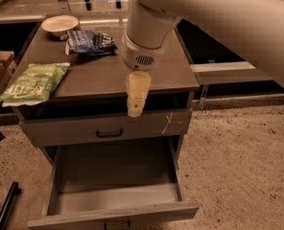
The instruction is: Place green jalapeno chip bag into middle drawer
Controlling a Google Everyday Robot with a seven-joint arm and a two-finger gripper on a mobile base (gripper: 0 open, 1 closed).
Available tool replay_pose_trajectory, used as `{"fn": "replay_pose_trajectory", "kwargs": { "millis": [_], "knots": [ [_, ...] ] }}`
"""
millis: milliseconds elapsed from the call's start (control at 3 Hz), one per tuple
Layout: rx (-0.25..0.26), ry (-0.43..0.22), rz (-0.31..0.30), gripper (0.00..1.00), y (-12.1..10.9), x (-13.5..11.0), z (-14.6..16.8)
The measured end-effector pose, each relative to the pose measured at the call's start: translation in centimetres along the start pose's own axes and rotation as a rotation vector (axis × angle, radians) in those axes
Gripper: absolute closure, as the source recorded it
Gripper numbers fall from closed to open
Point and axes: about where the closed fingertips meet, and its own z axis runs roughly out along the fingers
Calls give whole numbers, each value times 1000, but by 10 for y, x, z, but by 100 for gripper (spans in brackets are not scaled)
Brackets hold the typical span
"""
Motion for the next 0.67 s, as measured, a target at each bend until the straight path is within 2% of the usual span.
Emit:
{"fn": "replay_pose_trajectory", "kwargs": {
  "millis": [333, 667],
  "knots": [
    [117, -51, -60, 0, -36, -43, 0],
    [255, -145, -202, 0, -69, -111, 0]
  ]
}}
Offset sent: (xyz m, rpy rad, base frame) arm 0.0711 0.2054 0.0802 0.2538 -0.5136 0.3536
